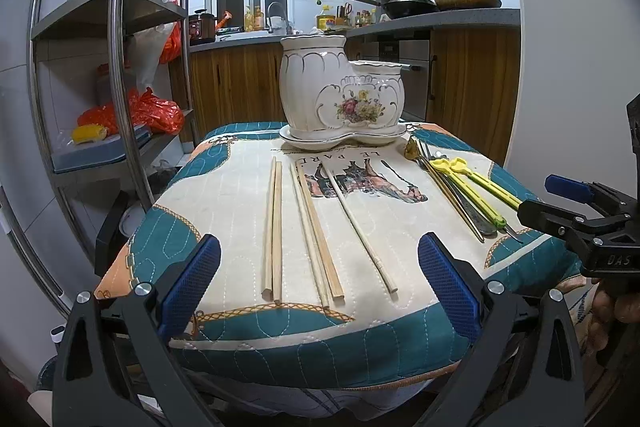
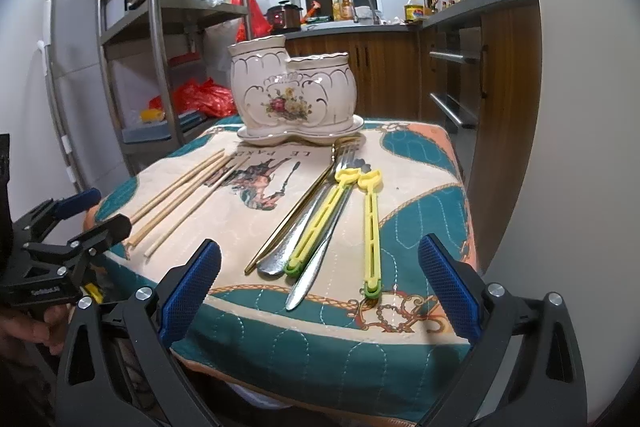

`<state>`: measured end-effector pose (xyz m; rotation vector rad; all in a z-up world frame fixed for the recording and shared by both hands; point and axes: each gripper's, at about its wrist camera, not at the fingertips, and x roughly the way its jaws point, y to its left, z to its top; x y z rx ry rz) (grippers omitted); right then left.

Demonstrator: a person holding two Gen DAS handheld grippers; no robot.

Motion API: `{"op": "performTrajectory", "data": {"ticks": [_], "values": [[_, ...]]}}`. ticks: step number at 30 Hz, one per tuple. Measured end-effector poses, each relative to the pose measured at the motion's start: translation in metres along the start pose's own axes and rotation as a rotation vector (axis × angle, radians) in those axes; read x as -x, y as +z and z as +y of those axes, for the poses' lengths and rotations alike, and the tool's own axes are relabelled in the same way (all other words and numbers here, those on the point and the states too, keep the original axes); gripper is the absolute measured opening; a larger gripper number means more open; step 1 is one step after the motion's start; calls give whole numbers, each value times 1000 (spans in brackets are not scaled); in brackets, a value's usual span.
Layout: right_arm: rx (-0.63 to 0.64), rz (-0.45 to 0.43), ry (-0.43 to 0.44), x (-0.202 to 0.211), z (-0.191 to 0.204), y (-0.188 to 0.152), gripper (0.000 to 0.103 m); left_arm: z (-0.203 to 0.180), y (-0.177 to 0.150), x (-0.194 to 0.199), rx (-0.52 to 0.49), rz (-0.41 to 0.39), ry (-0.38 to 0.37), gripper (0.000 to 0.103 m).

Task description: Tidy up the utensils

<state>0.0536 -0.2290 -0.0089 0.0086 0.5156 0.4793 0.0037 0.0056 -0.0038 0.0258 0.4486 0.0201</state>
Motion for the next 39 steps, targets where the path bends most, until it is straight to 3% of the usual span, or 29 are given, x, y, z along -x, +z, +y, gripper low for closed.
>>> {"op": "performTrajectory", "data": {"ticks": [39], "values": [[9,0,12,0,2,0,98,1,0,0,1,2,-3,97]]}}
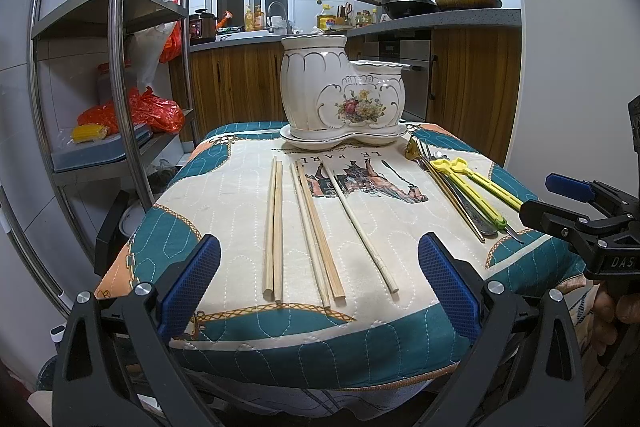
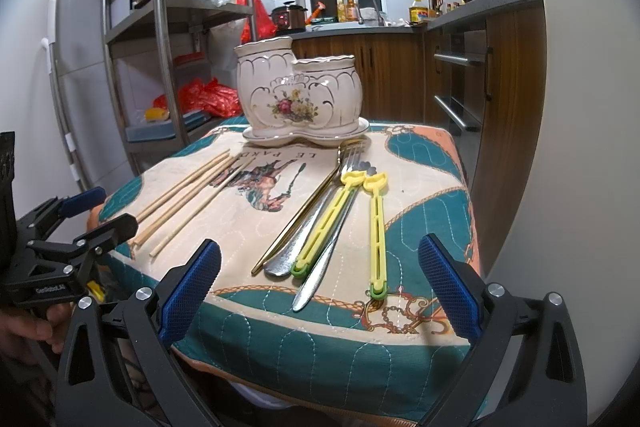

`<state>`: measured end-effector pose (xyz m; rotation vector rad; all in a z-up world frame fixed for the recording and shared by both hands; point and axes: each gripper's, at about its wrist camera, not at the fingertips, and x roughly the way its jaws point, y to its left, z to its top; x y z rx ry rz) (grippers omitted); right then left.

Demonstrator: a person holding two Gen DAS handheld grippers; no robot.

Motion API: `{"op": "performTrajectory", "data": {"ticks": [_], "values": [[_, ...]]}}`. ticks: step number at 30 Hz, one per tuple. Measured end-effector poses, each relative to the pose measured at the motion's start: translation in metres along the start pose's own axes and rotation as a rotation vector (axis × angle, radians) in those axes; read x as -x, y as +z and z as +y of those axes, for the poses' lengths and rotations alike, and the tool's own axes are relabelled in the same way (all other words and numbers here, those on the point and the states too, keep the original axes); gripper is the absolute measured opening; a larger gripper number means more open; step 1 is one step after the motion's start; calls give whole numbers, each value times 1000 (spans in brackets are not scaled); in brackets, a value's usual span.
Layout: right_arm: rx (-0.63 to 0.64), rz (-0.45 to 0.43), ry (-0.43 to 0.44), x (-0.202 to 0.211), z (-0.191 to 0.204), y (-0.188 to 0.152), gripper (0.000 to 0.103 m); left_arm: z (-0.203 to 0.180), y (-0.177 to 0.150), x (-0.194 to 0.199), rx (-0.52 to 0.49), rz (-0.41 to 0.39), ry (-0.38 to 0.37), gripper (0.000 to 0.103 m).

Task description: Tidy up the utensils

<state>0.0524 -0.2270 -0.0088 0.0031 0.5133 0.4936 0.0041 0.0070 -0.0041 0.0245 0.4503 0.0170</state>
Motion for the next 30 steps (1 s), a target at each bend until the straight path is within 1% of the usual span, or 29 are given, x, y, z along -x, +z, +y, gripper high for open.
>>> {"op": "performTrajectory", "data": {"ticks": [13,20,21,24,26,27,28,29,30], "values": [[-1,-2,-1,0,0,0,98,0,0,0,1,0,-1,98],[-14,17,-25,-3,-4,4,98,6,2,-6,26,15,21,97],[-13,19,-29,-3,-4,4,98,7,3,-7,29,19,25,96],[-12,28,-33,-5,-6,6,96,16,9,-12,41,36,25,88],[-13,34,-32,-8,-7,6,95,24,15,-18,53,54,23,78],[-13,36,-32,-9,-8,6,94,28,17,-21,60,64,20,77],[-13,37,-32,-9,-8,5,91,33,20,-26,70,79,17,74],[-14,43,-35,-11,-9,6,85,36,22,-30,73,93,13,70],[-15,47,-35,-12,-9,6,82,39,24,-34,74,109,9,68]]}}
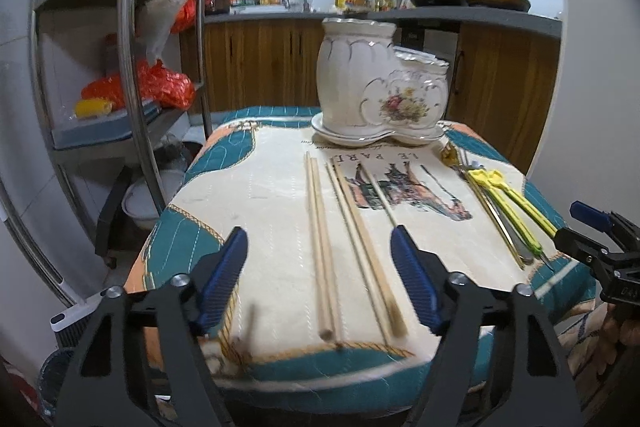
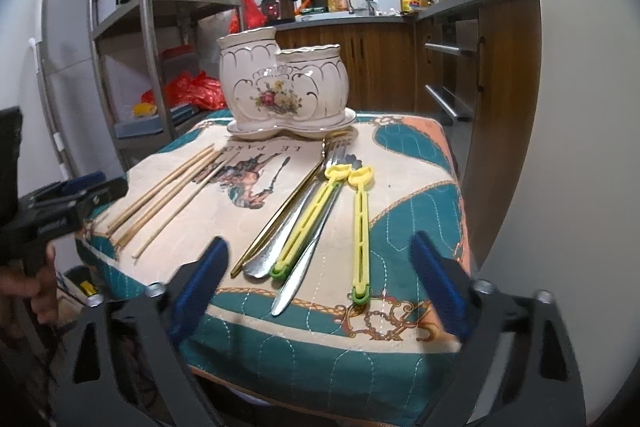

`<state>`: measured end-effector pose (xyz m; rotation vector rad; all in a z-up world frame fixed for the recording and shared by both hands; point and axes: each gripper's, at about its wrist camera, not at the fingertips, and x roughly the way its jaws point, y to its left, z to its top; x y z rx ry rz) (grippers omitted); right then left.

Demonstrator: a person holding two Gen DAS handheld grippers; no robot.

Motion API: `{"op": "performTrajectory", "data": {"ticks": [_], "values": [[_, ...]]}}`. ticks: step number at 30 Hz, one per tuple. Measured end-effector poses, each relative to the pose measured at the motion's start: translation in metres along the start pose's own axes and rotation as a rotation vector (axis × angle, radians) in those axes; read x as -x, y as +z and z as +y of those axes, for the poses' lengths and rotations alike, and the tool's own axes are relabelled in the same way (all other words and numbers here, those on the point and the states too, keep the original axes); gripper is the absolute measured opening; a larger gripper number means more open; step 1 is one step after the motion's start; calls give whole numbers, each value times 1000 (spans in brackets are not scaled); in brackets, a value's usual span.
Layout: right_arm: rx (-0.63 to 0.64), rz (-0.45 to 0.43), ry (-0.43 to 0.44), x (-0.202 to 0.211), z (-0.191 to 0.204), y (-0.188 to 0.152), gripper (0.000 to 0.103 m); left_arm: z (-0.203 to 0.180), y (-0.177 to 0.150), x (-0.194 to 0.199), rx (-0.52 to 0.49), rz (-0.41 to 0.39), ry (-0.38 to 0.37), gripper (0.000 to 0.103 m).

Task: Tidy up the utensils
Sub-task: 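Grasp a wooden chopstick with the left tool while the right tool grasps a yellow tulip utensil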

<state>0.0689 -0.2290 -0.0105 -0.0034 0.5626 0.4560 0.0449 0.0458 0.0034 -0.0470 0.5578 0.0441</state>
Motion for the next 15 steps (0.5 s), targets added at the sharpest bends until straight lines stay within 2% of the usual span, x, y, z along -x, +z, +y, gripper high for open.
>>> {"op": "performTrajectory", "data": {"ticks": [1,3,6,9,11,15], "values": [[-1,5,1,-1,0,0,79,2,3,-6,-6,22,-5,64],[-4,15,3,-3,-1,1,68,4,7,-15,-14,60,-23,56],[-10,29,8,-7,-5,4,62,12,16,-31,9,113,-58,50],[-17,37,7,-9,-9,8,60,18,22,-44,19,157,-68,43],[-26,41,8,-10,-12,10,60,23,25,-53,28,186,-67,35],[-35,48,10,-12,-13,11,60,27,28,-65,33,226,-77,28]]}}
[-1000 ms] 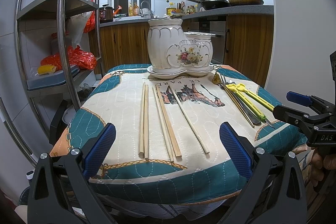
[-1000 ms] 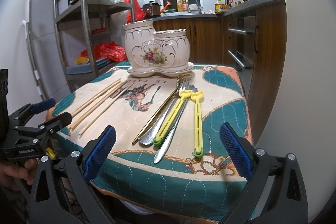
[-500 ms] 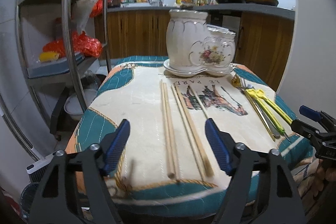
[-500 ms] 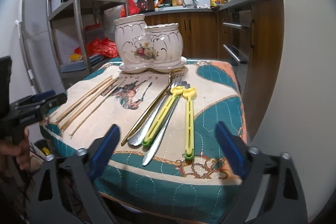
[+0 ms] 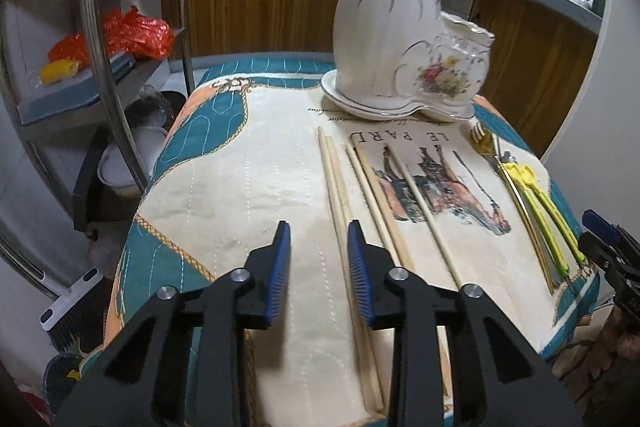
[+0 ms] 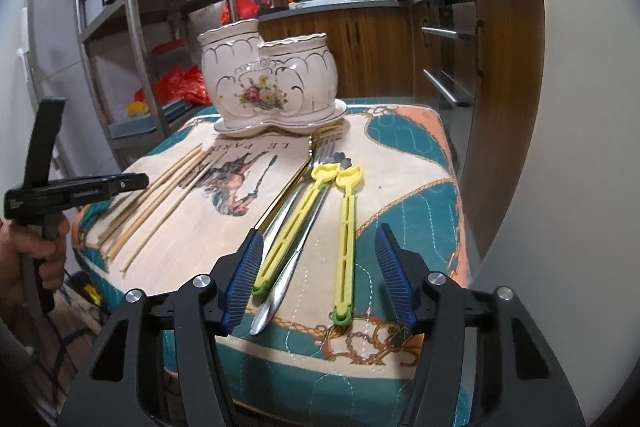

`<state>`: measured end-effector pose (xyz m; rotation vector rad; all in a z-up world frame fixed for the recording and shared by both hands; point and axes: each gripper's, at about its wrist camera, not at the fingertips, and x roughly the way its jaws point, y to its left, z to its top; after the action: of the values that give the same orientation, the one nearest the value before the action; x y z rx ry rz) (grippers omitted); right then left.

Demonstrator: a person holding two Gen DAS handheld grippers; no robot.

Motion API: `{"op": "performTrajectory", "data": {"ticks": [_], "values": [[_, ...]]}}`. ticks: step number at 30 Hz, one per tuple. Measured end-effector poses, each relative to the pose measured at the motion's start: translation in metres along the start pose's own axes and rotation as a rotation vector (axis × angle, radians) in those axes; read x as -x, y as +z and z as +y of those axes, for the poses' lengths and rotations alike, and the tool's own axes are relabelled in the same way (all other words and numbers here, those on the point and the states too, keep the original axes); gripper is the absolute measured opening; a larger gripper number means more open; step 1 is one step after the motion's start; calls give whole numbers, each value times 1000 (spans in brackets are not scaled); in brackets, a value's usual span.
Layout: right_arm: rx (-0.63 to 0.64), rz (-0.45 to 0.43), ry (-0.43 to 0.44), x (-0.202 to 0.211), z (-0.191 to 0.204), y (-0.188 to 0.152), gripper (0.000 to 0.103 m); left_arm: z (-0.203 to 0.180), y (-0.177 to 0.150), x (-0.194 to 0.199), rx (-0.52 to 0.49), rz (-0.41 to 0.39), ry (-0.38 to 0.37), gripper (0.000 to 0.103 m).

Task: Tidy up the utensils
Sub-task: 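Grasp a wooden chopstick with the left tool while the right tool grasps a yellow tulip utensil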

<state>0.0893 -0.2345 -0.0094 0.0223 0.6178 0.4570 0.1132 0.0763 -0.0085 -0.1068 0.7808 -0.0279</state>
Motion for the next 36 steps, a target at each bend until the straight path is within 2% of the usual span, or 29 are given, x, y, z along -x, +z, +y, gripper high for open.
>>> {"op": "performTrajectory", "data": {"ticks": [2,7,13,14,17,22,26,28,36], "values": [[1,5,1,-2,1,0,60,-1,2,-4,-6,18,-19,28],[0,10,0,-2,0,1,60,0,10,-12,-17,41,-13,28],[38,73,-12,-12,-5,18,60,5,27,-23,-28,110,-38,28],[44,85,-11,-13,-6,21,57,7,30,-25,-24,122,-45,28],[62,171,-3,-25,-14,35,47,11,36,-30,-24,161,-57,26],[116,286,2,-45,-15,46,40,15,39,-30,-21,193,-66,24],[156,411,10,-71,-14,51,27,20,43,-32,-11,226,-84,24],[173,451,12,-77,-13,56,26,19,48,-34,-25,265,-91,24],[279,773,-2,-112,-1,81,27,13,73,-55,-137,499,-104,24]]}}
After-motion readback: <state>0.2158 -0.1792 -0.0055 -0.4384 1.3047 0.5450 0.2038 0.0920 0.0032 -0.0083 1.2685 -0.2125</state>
